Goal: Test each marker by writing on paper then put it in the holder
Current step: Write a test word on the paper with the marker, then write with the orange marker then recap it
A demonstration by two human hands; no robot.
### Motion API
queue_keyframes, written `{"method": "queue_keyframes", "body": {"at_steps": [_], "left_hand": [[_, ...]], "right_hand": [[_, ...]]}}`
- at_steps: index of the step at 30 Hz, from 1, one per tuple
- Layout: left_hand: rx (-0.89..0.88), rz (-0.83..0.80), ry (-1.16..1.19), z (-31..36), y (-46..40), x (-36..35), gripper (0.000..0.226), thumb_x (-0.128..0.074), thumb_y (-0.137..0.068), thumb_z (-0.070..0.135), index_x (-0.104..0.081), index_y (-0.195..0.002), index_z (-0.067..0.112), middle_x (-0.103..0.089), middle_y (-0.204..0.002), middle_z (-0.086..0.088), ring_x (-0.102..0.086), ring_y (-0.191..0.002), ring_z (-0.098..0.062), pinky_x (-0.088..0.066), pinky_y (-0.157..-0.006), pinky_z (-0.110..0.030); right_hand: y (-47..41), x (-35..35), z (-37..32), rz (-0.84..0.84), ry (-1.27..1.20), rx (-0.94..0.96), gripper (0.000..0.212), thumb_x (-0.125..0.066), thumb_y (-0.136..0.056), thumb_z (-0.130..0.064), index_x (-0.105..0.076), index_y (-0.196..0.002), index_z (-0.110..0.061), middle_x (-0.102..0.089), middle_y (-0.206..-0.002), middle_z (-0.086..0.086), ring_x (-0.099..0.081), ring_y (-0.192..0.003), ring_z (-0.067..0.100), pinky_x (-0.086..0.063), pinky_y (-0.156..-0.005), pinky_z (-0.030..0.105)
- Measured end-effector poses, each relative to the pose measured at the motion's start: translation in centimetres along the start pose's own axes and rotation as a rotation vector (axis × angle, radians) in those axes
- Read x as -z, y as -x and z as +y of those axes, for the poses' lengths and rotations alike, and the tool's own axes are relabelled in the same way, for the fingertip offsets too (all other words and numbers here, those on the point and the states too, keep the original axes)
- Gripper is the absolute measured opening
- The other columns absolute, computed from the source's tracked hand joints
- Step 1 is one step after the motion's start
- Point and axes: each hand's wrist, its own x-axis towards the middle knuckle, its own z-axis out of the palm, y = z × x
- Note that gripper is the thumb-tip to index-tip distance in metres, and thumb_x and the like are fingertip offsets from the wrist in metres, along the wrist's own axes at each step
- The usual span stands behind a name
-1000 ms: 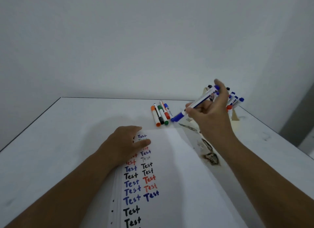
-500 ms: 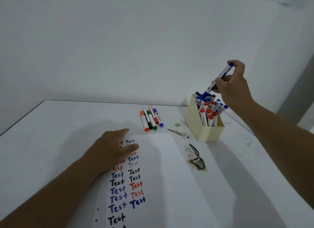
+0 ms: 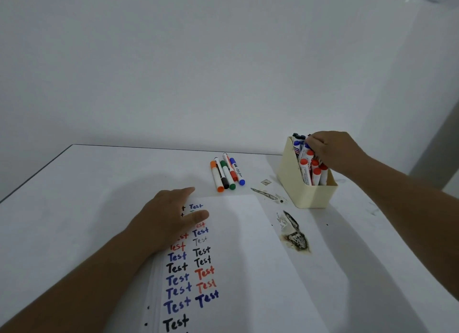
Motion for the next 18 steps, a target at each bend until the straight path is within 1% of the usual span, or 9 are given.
{"method": "queue_keyframes", "body": {"at_steps": [2,4,6,8,9,12,14,16,18], "left_hand": [[0.0,0.001,0.012,-0.2,-0.1,0.0,0.086,-0.042,-0.084,0.077,-0.028,-0.154,0.03,-0.04,-0.154,0.004,-0.037,-0.139,-0.017,-0.035,-0.113,-0.041],[0.0,0.007,0.014,-0.3,-0.1,-0.1,0.085,-0.043,-0.084,0.077,-0.028,-0.154,0.031,-0.04,-0.154,0.004,-0.037,-0.139,-0.016,-0.036,-0.112,-0.041],[-0.005,0.014,0.014,-0.3,-0.2,-0.1,0.085,-0.044,-0.084,0.078,-0.028,-0.154,0.032,-0.041,-0.153,0.005,-0.039,-0.138,-0.017,-0.037,-0.112,-0.041],[0.001,0.013,0.012,-0.2,-0.2,-0.2,0.086,-0.044,-0.083,0.079,-0.028,-0.154,0.032,-0.042,-0.152,0.005,-0.039,-0.137,-0.017,-0.038,-0.111,-0.042],[0.007,0.011,0.011,-0.2,-0.2,-0.2,0.086,-0.044,-0.083,0.079,-0.027,-0.154,0.032,-0.042,-0.152,0.005,-0.039,-0.137,-0.017,-0.038,-0.111,-0.042],[0.012,0.012,0.012,-0.2,-0.3,-0.2,0.088,-0.045,-0.082,0.08,-0.026,-0.154,0.032,-0.043,-0.15,0.005,-0.04,-0.135,-0.017,-0.039,-0.11,-0.043],[0.011,0.01,0.022,-0.1,-0.3,-0.2,0.088,-0.047,-0.083,0.079,-0.026,-0.154,0.032,-0.043,-0.15,0.005,-0.04,-0.135,-0.017,-0.039,-0.11,-0.042],[0.016,0.01,0.029,-0.2,-0.4,-0.2,0.088,-0.048,-0.083,0.078,-0.025,-0.154,0.032,-0.042,-0.151,0.005,-0.039,-0.136,-0.016,-0.039,-0.11,-0.042],[0.016,0.02,0.037,-0.3,-0.6,-0.2,0.088,-0.048,-0.082,0.079,-0.026,-0.153,0.033,-0.044,-0.149,0.005,-0.042,-0.133,-0.016,-0.042,-0.108,-0.042]], "right_hand": [[0.0,-0.1,0.1,0.001,-0.02,0.005,0.037,-0.044,-0.104,-0.029,-0.069,-0.087,-0.007,-0.071,-0.077,0.013,-0.07,-0.07,0.031,-0.061,-0.071,0.048],[-0.1,-0.1,-0.1,0.033,0.101,0.072,0.037,-0.041,-0.104,-0.027,-0.068,-0.086,-0.009,-0.072,-0.079,0.012,-0.067,-0.066,0.024,-0.057,-0.066,0.038],[-0.7,-0.2,-0.4,0.187,0.279,0.212,0.036,-0.041,-0.102,-0.026,-0.071,-0.094,-0.01,-0.074,-0.089,0.009,-0.066,-0.08,0.026,-0.052,-0.079,0.038],[-0.9,-0.6,-1.6,0.291,0.275,0.304,0.035,-0.042,-0.097,-0.035,-0.074,-0.106,-0.021,-0.075,-0.102,-0.001,-0.065,-0.101,0.029,-0.049,-0.094,0.044],[-0.7,-1.0,-2.6,0.29,0.245,0.356,0.035,-0.044,-0.095,-0.038,-0.073,-0.11,-0.026,-0.075,-0.106,-0.004,-0.064,-0.107,0.029,-0.049,-0.096,0.043],[-0.1,-3.7,-5.7,0.138,0.249,0.557,0.029,-0.054,-0.096,-0.032,-0.067,-0.121,-0.034,-0.07,-0.117,-0.007,-0.054,-0.121,0.026,-0.045,-0.104,0.045],[0.4,-5.8,-7.7,-0.056,0.278,0.56,0.036,-0.057,-0.098,-0.026,-0.06,-0.131,-0.04,-0.064,-0.128,-0.01,-0.046,-0.129,0.019,-0.043,-0.107,0.046],[0.7,-8.0,-9.1,-0.214,0.294,0.54,0.044,-0.06,-0.097,-0.019,-0.058,-0.133,-0.045,-0.061,-0.131,-0.011,-0.045,-0.128,0.013,-0.048,-0.102,0.042],[0.9,-10.3,-10.0,-0.288,0.365,0.596,0.051,-0.061,-0.094,-0.011,-0.059,-0.132,-0.046,-0.062,-0.123,-0.011,-0.046,-0.124,0.014,-0.052,-0.09,0.04]]}}
